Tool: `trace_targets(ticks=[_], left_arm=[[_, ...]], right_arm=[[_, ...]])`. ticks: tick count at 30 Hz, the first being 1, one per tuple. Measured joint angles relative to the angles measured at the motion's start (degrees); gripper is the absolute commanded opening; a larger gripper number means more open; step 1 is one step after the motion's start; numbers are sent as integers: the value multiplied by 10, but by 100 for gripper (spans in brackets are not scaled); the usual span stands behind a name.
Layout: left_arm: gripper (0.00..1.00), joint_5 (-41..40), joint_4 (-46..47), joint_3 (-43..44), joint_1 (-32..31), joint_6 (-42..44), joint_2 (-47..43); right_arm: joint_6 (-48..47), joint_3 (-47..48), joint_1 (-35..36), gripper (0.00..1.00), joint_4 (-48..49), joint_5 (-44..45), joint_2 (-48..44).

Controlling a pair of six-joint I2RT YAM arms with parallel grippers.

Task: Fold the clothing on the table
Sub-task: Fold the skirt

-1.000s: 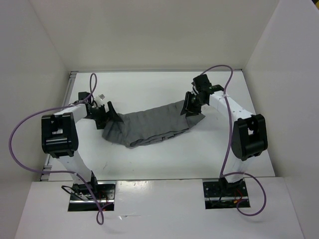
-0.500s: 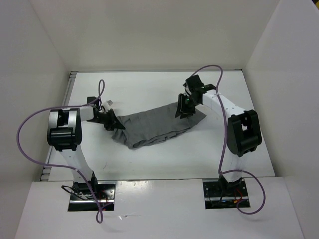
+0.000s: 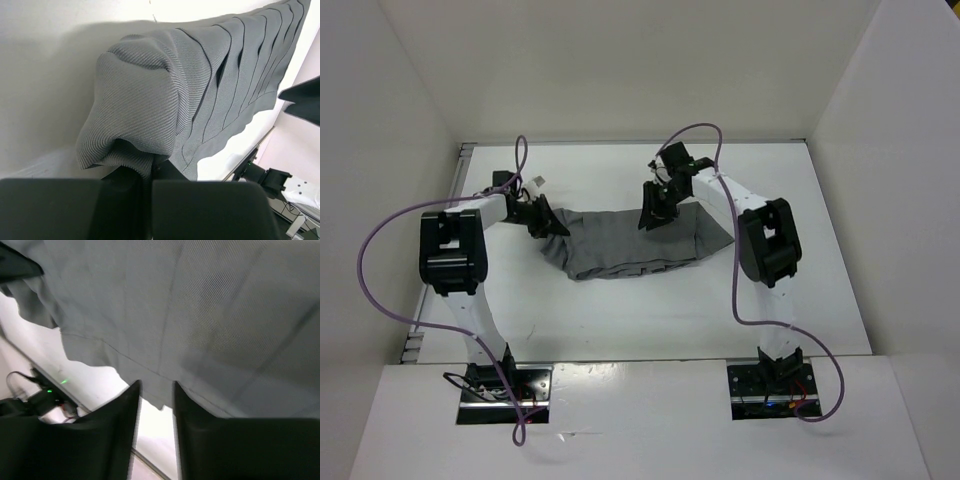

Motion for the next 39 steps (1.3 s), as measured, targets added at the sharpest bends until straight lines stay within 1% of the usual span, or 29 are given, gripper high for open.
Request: trace_targets(ticks=[2, 3, 4, 16, 24, 31, 34, 39], left_arm=[[0, 0, -3, 1, -1, 0, 3], [0, 0, -3, 2, -2, 0, 4], [0, 0, -4, 2, -3, 0, 5], [0, 2, -24, 25, -8, 0, 13], [0, 14, -38, 62, -11, -1, 12], [0, 37, -51, 129, -34, -25, 1], [0, 55, -38, 151, -52, -51, -12], [0, 69, -24, 184, -86, -81, -14]], right_arm=[[0, 20, 0, 16, 5, -20, 26], [2, 29, 0, 3, 8, -30, 39], [3, 40, 0, 0, 10, -39, 52], [41, 138, 2, 0, 53, -118, 139], [48, 144, 6, 0, 57, -127, 199], [60, 148, 30, 0, 64, -131, 211], [69, 187, 52, 0, 68, -144, 237], [84, 312, 90, 0, 67, -166, 310]])
